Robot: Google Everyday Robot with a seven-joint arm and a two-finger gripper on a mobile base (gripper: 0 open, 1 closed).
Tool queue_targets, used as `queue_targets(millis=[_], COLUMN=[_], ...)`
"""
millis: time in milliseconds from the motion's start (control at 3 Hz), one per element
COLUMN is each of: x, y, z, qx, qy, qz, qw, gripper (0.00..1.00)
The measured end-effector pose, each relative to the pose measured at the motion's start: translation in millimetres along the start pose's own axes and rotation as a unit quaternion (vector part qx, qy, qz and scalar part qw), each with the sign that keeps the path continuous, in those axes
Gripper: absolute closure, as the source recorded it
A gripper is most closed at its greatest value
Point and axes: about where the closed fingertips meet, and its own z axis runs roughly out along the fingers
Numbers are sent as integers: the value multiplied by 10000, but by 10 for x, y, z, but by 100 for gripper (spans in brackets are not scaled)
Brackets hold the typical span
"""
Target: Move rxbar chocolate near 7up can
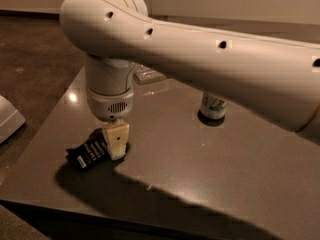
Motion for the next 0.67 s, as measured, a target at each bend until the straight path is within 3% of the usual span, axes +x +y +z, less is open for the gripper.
queue_targets(millis=[333, 667], x=[101, 194], y=[9, 6], z=[-2, -40], qx=[-48, -47], qy=[31, 43], qz=[70, 148], qw=[10000, 9999], gripper=[70, 93])
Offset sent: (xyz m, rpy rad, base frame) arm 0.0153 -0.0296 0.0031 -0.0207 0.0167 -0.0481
